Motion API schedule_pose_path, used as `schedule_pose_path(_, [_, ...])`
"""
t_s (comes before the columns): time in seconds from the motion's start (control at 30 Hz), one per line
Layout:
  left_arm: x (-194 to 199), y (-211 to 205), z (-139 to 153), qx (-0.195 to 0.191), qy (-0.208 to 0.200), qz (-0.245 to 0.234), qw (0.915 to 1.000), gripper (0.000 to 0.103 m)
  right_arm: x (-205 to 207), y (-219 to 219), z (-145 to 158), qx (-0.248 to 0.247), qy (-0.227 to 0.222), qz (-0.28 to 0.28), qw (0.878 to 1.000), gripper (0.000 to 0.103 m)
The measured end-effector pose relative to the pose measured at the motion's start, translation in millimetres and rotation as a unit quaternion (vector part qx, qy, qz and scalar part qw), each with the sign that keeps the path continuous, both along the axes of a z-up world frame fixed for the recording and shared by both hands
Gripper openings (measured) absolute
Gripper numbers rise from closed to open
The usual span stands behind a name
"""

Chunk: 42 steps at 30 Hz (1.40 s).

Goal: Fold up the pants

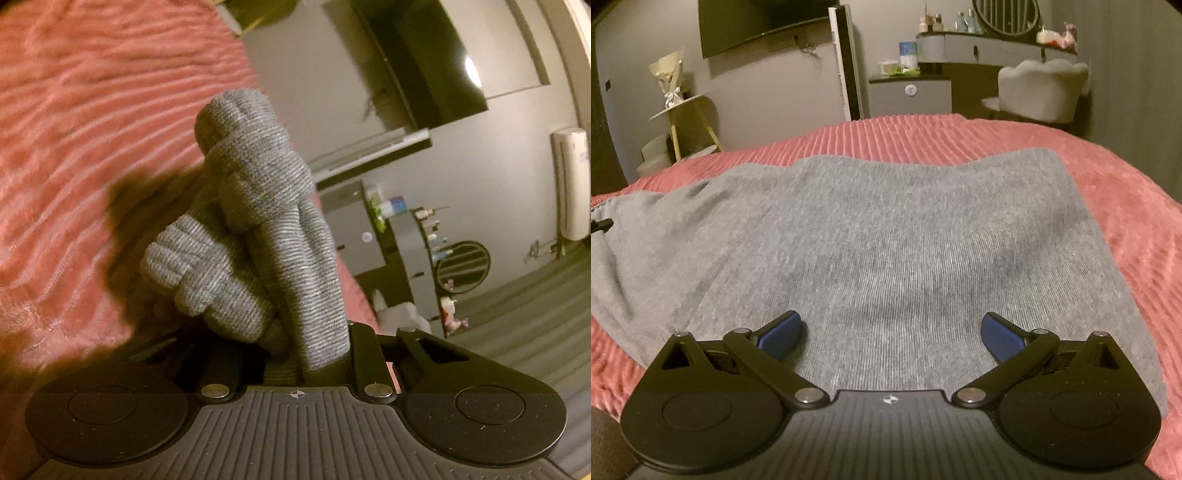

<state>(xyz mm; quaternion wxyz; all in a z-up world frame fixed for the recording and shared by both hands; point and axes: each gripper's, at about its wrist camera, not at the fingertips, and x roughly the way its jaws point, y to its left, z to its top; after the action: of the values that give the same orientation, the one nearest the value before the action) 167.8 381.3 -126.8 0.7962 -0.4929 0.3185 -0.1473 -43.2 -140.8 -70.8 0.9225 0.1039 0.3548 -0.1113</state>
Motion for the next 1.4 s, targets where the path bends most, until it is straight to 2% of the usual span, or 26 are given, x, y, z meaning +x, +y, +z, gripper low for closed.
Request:
schedule_pose_path(0.1, [-9,-1,19,0.008,-0.018,0.001,0.9998,0.020,-7,-7,8,0.027,-0.017,-0.014,0.999,0.103])
schedule_pose_path(0.3, [-24,-31,76,0.065,-0.070,-0.016,0.9953,0.020,-25,-24,32,0.048,-0.050,-0.042,0.997,0.103])
schedule_pose_path(0.4, [-32,-62,113,0.096,-0.111,-0.047,0.9880,0.020,-39,-39,47,0.062,-0.077,-0.067,0.993,0.103])
schedule_pose_path(0.5, [-47,-117,156,0.131,-0.169,-0.110,0.9707,0.020,-58,-59,60,0.086,-0.105,-0.102,0.985,0.103])
schedule_pose_path(0.6, [-67,-191,189,0.164,-0.217,-0.190,0.9432,0.021,-79,-83,67,0.123,-0.135,-0.147,0.972,0.103])
schedule_pose_path(0.7, [-98,-283,193,0.243,-0.252,-0.279,0.8942,0.023,-97,-107,67,0.158,-0.153,-0.194,0.956,0.103])
schedule_pose_path(0.73, [-110,-317,184,0.267,-0.254,-0.312,0.8758,0.026,-103,-114,64,0.171,-0.154,-0.209,0.951,0.103])
schedule_pose_path(0.77, [-119,-344,171,0.278,-0.247,-0.339,0.8641,0.028,-107,-119,60,0.183,-0.153,-0.219,0.946,0.103])
schedule_pose_path(0.8, [-127,-372,154,0.287,-0.235,-0.367,0.8531,0.035,-109,-125,55,0.196,-0.150,-0.228,0.942,0.103])
schedule_pose_path(0.83, [-133,-400,131,0.300,-0.204,-0.390,0.8459,0.043,-110,-130,49,0.209,-0.145,-0.237,0.938,0.103])
schedule_pose_path(0.87, [-136,-422,109,0.319,-0.171,-0.407,0.8387,0.043,-110,-133,43,0.218,-0.135,-0.245,0.935,0.103])
schedule_pose_path(0.93, [-144,-457,64,0.371,-0.119,-0.433,0.8127,0.049,-108,-140,32,0.240,-0.122,-0.255,0.929,0.103])
schedule_pose_path(0.97, [-153,-462,57,0.393,-0.130,-0.436,0.7993,0.049,-109,-143,28,0.248,-0.119,-0.256,0.927,0.103])
schedule_pose_path(1.0, [-167,-463,61,0.412,-0.160,-0.429,0.7880,0.051,-110,-145,26,0.256,-0.120,-0.255,0.925,0.103])
schedule_pose_path(1.03, [-176,-461,70,0.420,-0.178,-0.434,0.7769,0.060,-111,-147,23,0.263,-0.122,-0.254,0.923,0.103])
schedule_pose_path(1.07, [-180,-455,78,0.409,-0.180,-0.443,0.7772,0.065,-112,-149,21,0.272,-0.124,-0.254,0.920,0.103])
schedule_pose_path(1.1, [-181,-444,86,0.385,-0.178,-0.448,0.7867,0.072,-113,-152,18,0.283,-0.126,-0.255,0.916,0.103])
schedule_pose_path(1.13, [-181,-427,95,0.349,-0.179,-0.449,0.8031,0.080,-112,-155,16,0.295,-0.125,-0.260,0.911,0.103])
schedule_pose_path(1.2, [-182,-397,107,0.302,-0.171,-0.425,0.8363,0.091,-110,-158,13,0.315,-0.130,-0.259,0.904,0.103])
schedule_pose_path(1.23, [-179,-378,110,0.289,-0.160,-0.400,0.8546,0.093,-108,-159,12,0.322,-0.131,-0.255,0.902,0.103])
schedule_pose_path(1.33, [-170,-338,118,0.274,-0.126,-0.322,0.8977,0.097,-102,-158,12,0.329,-0.129,-0.239,0.904,0.103])
schedule_pose_path(1.4, [-163,-315,115,0.264,-0.091,-0.273,0.9205,0.097,-100,-157,12,0.337,-0.126,-0.231,0.904,0.103])
